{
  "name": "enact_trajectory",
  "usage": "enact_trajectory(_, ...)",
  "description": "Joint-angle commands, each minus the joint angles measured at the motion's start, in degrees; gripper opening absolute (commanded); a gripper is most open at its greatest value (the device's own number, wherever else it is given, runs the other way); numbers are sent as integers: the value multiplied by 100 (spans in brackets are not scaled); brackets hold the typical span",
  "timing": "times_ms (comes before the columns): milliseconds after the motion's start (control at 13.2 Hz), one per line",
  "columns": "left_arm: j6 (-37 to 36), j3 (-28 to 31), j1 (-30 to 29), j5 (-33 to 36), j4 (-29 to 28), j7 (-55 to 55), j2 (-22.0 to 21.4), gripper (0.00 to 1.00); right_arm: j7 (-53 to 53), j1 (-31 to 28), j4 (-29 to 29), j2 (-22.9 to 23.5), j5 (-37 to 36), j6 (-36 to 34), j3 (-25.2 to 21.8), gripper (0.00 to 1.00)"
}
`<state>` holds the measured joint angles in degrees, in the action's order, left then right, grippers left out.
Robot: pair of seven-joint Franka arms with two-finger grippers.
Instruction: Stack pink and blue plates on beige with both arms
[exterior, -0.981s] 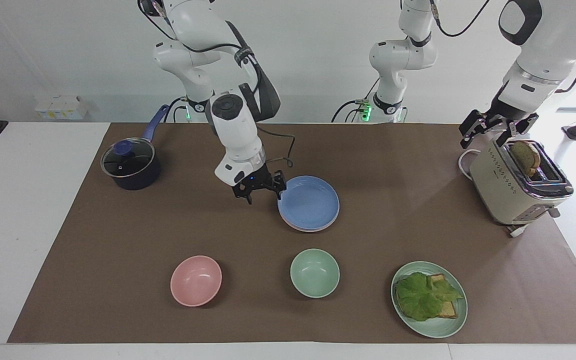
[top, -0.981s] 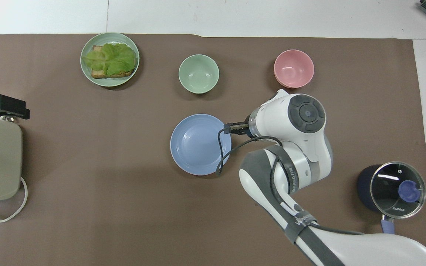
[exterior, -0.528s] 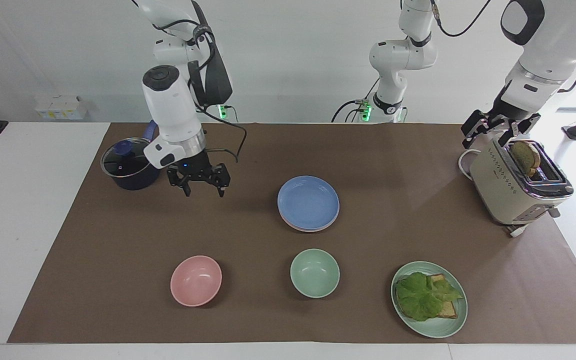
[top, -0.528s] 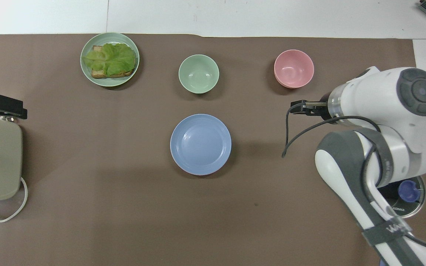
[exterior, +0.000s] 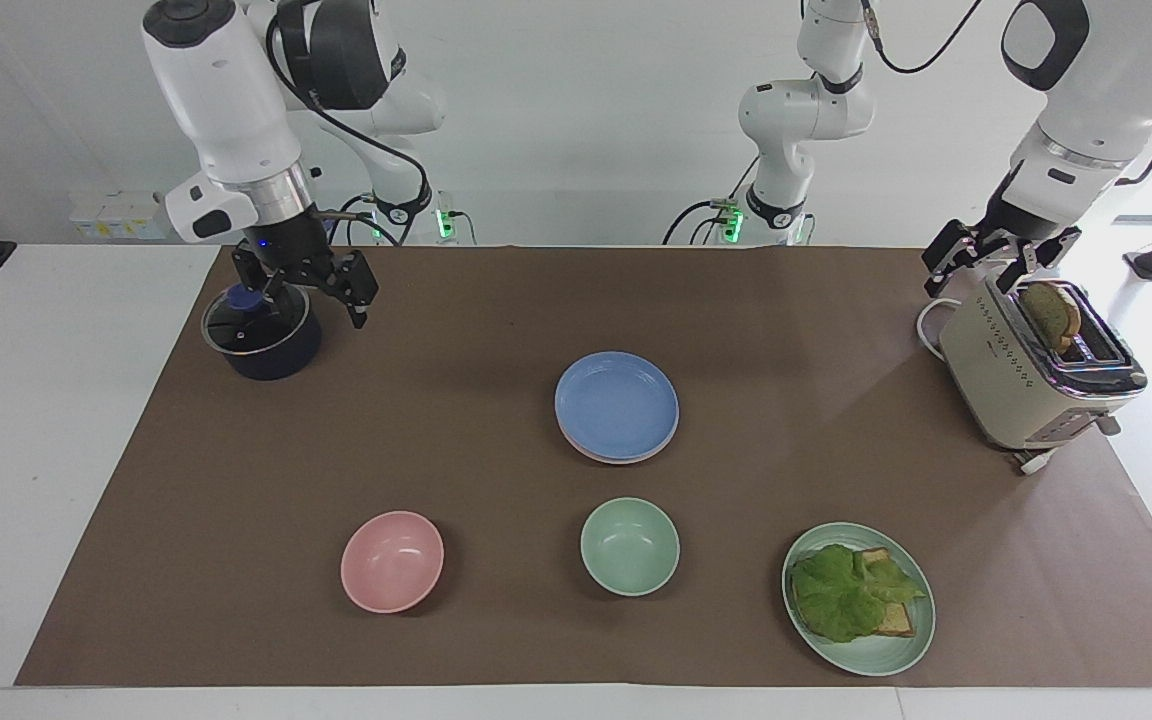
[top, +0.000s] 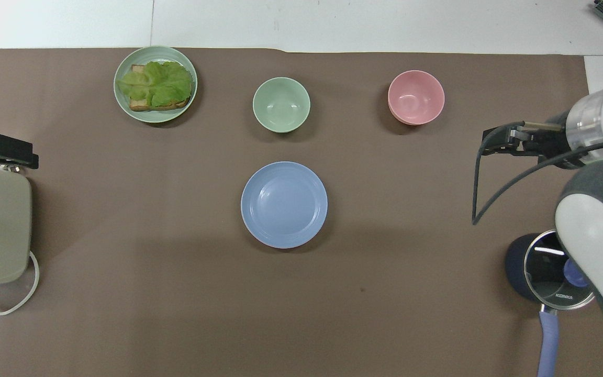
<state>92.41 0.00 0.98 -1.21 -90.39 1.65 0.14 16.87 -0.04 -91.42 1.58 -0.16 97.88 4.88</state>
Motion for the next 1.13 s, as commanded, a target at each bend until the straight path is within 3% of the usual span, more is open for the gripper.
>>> enact_trajectory(0, -56, 61, 69, 94, -5, 2, -32, 100, -17, -154, 431, 97, -291, -444, 74, 100)
enact_trajectory(226, -56, 61, 69, 94, -5, 2, -32, 100, -534, -155, 581, 88, -283, -1033, 74, 100)
enact_trajectory(679, -56, 61, 69, 94, -5, 2, -32, 100, -676, -181, 99, -351, -117, -964, 74, 100)
enact_trajectory(1057, -56, 61, 69, 94, -5, 2, -32, 100, -703, -190, 89, -360, -64, -964, 66, 100)
